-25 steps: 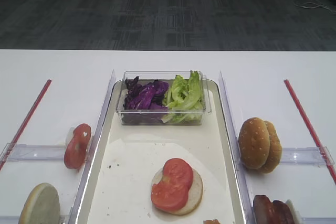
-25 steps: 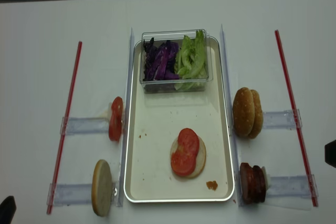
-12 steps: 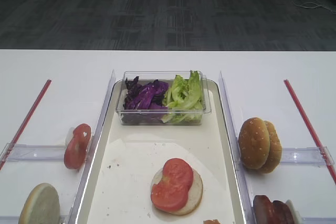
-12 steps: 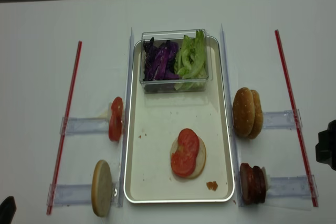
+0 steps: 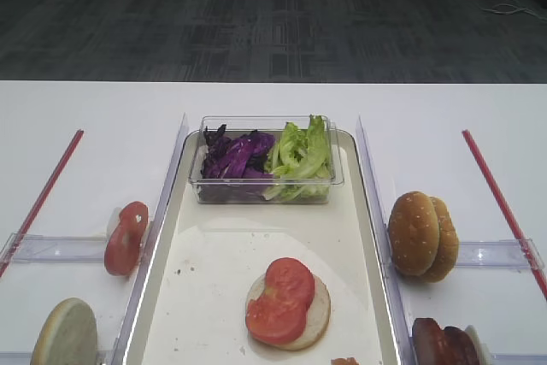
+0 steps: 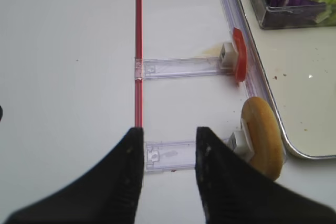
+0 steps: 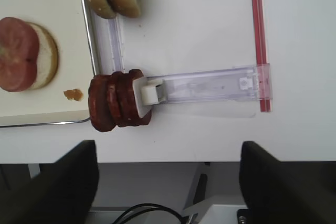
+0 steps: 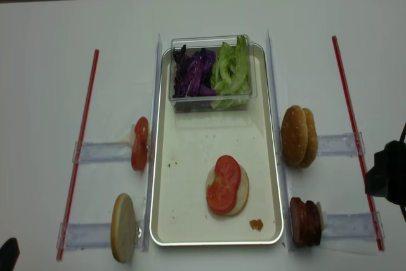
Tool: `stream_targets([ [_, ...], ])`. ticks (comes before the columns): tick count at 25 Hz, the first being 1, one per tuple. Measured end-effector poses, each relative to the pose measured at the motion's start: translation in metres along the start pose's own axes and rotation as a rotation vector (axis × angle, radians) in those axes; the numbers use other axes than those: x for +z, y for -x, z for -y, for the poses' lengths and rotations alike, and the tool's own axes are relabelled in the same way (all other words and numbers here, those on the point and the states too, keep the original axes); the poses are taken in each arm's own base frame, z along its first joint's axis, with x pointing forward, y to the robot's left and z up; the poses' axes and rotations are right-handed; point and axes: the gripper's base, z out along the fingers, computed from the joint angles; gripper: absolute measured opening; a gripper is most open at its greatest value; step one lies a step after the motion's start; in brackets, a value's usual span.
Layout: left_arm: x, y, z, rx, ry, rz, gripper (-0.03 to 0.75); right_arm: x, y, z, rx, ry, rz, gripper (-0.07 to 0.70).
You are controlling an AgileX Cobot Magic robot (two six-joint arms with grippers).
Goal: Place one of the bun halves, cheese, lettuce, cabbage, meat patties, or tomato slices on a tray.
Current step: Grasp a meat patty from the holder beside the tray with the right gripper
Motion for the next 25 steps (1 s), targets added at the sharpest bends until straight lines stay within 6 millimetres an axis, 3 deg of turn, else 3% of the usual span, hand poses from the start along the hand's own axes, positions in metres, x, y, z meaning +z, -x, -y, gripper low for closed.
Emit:
stream_targets([
  [8, 0.0, 0.0, 0.0, 0.001, 0.002, 0.0, 0.235, 0.013, 0.008, -0.007, 0.006, 0.037, -0.083, 0.562],
  [25, 0.0, 0.0, 0.0, 0.001, 0.002, 0.0, 0.235, 0.066, -0.004, -0.07, -0.122, -0.026, -0.275, 0.562],
])
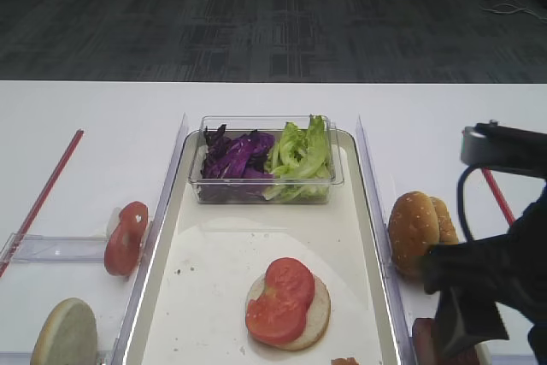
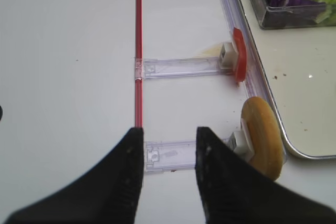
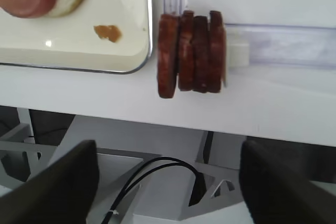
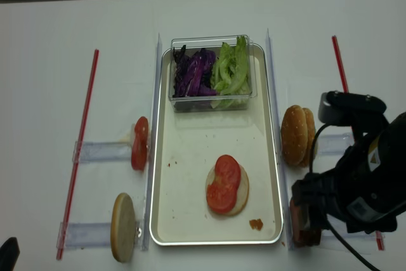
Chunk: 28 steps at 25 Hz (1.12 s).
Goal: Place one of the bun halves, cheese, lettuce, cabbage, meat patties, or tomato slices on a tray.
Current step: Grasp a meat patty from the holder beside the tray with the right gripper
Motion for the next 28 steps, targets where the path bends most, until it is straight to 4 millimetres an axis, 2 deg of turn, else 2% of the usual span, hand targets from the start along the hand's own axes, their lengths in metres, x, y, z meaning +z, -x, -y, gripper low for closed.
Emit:
stream_targets([
  [5, 0.0, 0.0, 0.0, 0.0, 0.0, 0.0, 0.235, 0.009, 0.011, -0.023, -0.053, -0.042, 0.008, 0.561],
  [10, 0.0, 0.0, 0.0, 0.0, 0.0, 0.0, 0.235, 0.02, 0.023, -0.037, -0.079, -0.093, -0.007, 0.561],
  [15, 0.0, 0.0, 0.0, 0.0, 0.0, 0.0, 0.235, 0.029, 0.03, -0.04, -0.066, -0.113, -0.014, 0.561],
  [28, 0.0, 0.0, 0.0, -0.002, 0.0, 0.0, 0.234, 0.039, 0.037, -0.043, -0.02, -0.108, 0.0, 0.561],
])
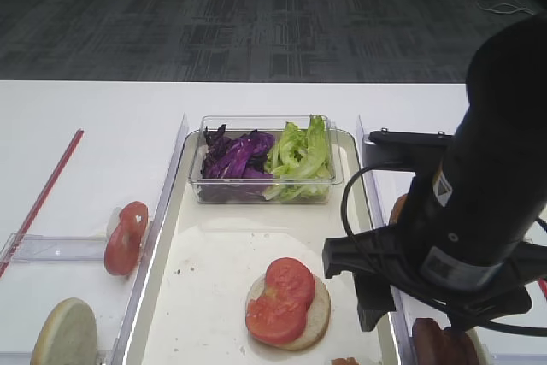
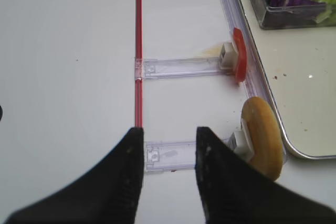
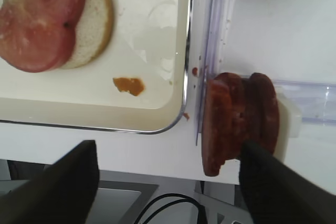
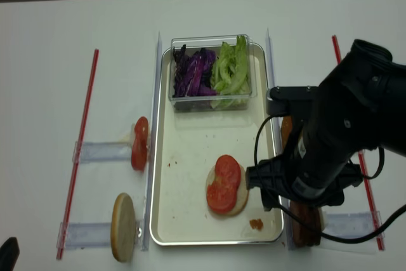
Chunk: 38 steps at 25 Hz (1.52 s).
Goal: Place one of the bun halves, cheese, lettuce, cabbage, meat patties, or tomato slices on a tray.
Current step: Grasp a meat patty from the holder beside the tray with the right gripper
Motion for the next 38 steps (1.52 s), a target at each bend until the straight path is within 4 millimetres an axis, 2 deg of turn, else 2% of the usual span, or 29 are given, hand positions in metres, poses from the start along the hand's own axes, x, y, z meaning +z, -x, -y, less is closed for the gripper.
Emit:
stream_targets([
  [9, 0.0, 0.0, 0.0, 0.0, 0.0, 0.0, 0.234, 0.007, -0.005, 0.003, 0.029, 0.002, -0.026, 0.561],
  [19, 0.0, 0.0, 0.0, 0.0, 0.0, 0.0, 0.225, 0.008, -0.003, -0.001, 0.052, 0.047, -0.005, 0.561],
  [28, 0.0, 0.0, 0.0, 0.0, 0.0, 0.0, 0.225, 0.008, -0.003, 0.003, 0.051, 0.006, -0.001, 0.561],
  [38, 0.0, 0.0, 0.0, 0.0, 0.0, 0.0, 0.225, 0.017, 0.0, -0.001, 0.066, 0.023, -0.013, 0.561],
])
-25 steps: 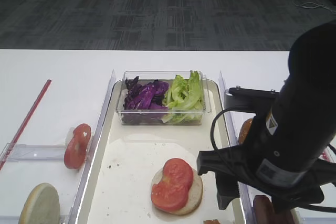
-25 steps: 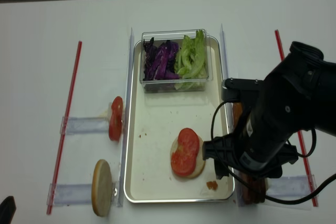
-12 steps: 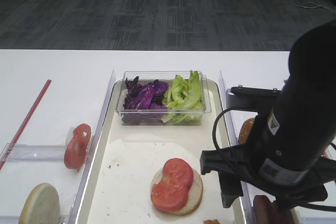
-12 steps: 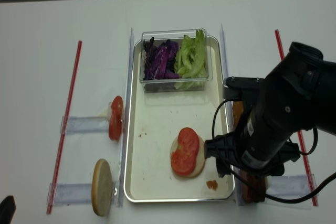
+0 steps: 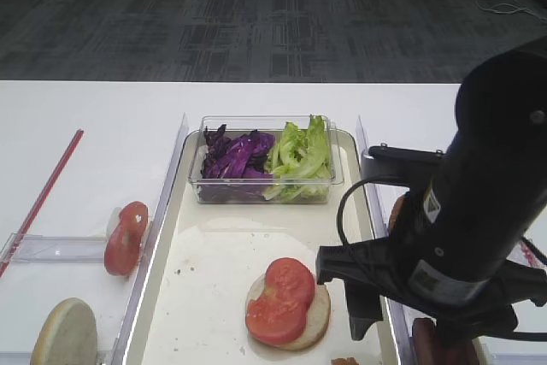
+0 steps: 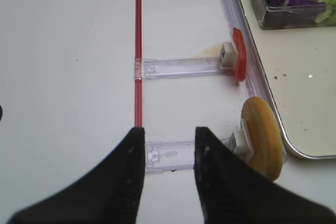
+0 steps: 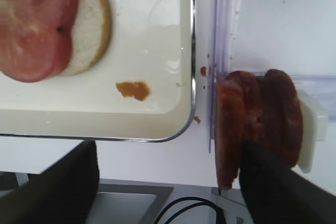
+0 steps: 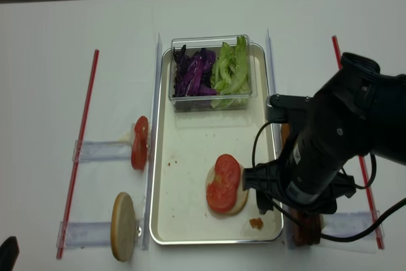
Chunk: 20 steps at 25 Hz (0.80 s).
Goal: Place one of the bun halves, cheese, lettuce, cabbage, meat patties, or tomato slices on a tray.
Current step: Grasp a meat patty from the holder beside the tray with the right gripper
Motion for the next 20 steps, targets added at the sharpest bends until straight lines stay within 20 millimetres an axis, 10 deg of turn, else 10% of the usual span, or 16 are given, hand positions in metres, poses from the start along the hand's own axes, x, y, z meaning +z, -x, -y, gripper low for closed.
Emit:
stream_targets([
  [20, 0.0, 0.0, 0.0, 0.0, 0.0, 0.0, 0.225, 0.027, 0.006, -0.002, -0.008, -0.049, -0.073, 0.442],
])
